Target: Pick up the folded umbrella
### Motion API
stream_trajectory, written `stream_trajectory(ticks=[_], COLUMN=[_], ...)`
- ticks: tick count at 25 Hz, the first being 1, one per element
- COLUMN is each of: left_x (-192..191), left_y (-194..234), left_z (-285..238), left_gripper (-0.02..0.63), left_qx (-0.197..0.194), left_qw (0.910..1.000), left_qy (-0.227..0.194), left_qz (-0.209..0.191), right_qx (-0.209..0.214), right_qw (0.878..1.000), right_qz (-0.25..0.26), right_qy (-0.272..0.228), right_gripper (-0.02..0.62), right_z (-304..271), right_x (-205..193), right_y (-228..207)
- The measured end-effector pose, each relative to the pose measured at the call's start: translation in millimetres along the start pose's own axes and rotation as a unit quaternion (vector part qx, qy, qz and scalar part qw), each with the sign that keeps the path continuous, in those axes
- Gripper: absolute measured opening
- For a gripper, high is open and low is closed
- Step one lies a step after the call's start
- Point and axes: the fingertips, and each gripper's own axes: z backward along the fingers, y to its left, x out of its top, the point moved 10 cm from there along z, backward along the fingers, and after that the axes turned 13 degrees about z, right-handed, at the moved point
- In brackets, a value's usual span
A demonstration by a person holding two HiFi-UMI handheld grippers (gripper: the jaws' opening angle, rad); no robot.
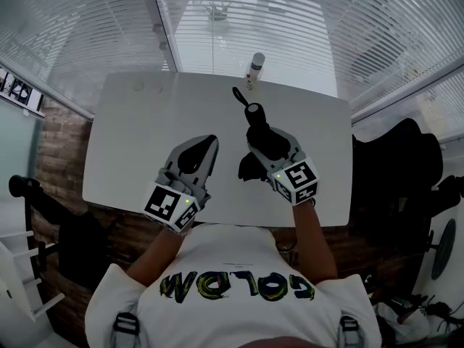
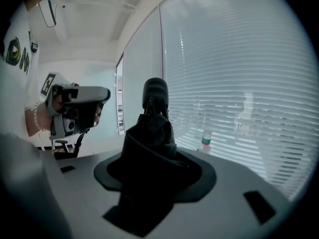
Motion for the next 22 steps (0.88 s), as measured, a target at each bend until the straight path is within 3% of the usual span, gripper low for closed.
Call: stream_trajectory(ticks=[7,13,22], left_x=[0,0,1], left_y=[0,-3,-7], left_z=[-4,-3,0], left_gripper=[0.011,0.011,0.011], left_qx=[-0.003,-0.004,-0.007], left_qw=[1.0000,1.0000,1.0000], left_qy=[0.001,0.000,-0.002], left_qz=[0.000,-0.001,0.000], right_qx=[-0.046,-0.059,-0.076], right_qw=[0.997,0.992,0.987], right_qz=[-0.013,-0.005,0.000], right_qy=[-0.068,-0.115,-0.142], right_gripper=[0.221,0.221,0.221], right_z=[40,69,93], right_x=[34,56,60], right_y=[-10,-4,9])
